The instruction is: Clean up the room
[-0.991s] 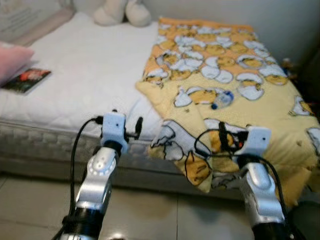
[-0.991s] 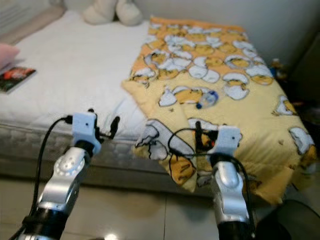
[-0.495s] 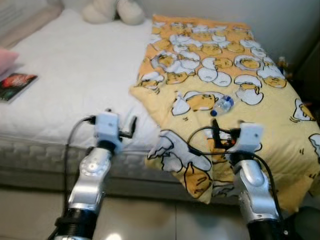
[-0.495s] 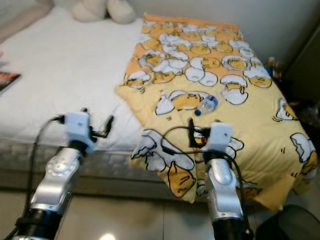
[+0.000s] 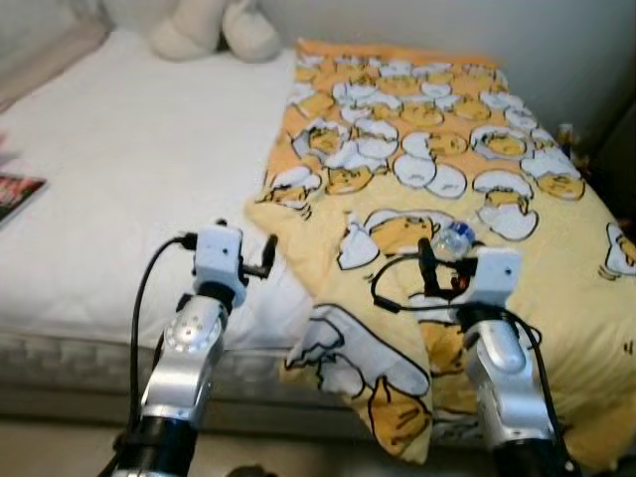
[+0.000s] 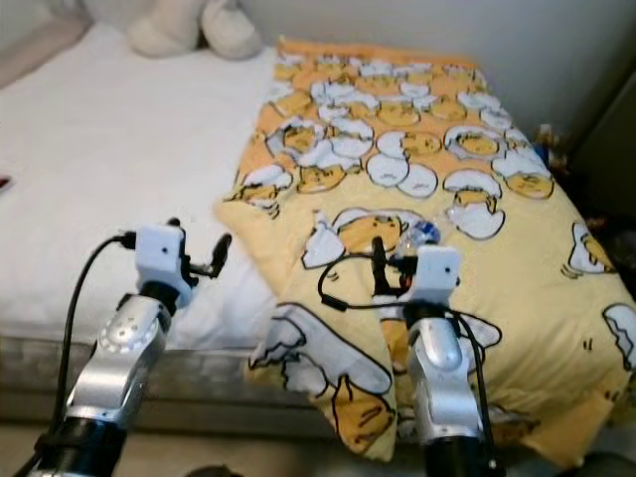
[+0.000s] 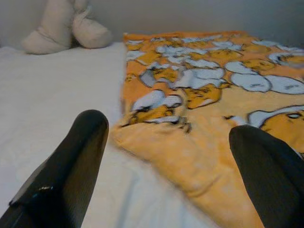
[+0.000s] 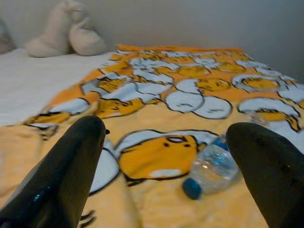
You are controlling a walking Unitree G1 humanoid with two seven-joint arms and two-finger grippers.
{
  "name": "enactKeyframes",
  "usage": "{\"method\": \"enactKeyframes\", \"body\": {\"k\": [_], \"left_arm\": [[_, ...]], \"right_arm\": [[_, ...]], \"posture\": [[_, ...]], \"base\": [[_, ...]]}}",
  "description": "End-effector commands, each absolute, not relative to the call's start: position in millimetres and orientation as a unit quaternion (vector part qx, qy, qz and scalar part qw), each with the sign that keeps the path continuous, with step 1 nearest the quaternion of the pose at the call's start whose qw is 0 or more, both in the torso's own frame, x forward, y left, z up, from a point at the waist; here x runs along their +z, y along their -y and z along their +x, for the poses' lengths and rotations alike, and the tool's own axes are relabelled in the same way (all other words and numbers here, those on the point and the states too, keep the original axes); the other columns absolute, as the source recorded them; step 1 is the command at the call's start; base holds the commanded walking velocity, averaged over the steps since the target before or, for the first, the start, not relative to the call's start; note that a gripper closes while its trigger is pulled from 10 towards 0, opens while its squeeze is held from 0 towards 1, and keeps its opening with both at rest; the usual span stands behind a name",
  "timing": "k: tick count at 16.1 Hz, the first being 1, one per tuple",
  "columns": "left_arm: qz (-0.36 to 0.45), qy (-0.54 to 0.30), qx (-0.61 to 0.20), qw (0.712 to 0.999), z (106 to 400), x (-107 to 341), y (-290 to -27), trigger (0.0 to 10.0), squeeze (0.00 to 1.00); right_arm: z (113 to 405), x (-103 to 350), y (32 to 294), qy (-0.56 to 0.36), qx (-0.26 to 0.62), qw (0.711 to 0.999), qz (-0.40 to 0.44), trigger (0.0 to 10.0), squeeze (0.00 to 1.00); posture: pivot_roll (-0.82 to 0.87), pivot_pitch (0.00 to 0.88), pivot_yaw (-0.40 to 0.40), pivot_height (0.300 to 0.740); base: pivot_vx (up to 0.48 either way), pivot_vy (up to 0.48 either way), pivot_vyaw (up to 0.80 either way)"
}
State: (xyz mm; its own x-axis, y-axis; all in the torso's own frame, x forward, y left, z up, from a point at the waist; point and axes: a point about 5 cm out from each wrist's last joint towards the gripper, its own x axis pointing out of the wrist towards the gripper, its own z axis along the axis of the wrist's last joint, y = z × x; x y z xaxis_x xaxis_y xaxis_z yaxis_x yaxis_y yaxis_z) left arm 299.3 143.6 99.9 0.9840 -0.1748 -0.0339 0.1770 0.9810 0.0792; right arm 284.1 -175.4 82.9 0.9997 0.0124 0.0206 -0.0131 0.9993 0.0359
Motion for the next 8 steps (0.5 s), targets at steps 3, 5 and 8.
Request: {"method": "enactKeyframes", "body": {"k": [3,5,8], "left_arm": [[0.037,-0.008,-0.107,0.994,298.5,101.6,-133.4,10.0,0.0],[0.038,-0.014,-0.107,0.993,297.9,99.8,-134.4,10.0,0.0],[0.018,-0.012,-0.123,0.992,297.6,101.0,-134.0,10.0,0.0]], "right_arm": [[280.5,82.6,187.8,0.007,-0.009,1.0,0.009,10.0,0.0],[279.9,81.8,187.5,0.006,-0.008,1.0,0.01,10.0,0.0],[278.5,80.2,187.7,0.003,-0.006,1.0,0.011,10.0,0.0]], "posture": [[0.04,0.0,-0.041,0.728],[0.04,0.0,-0.042,0.728],[0.04,0.0,-0.042,0.728]], "base": [[0.0,0.0,-0.64],[0.0,0.0,-0.64],[0.0,0.224,-0.63]]}}
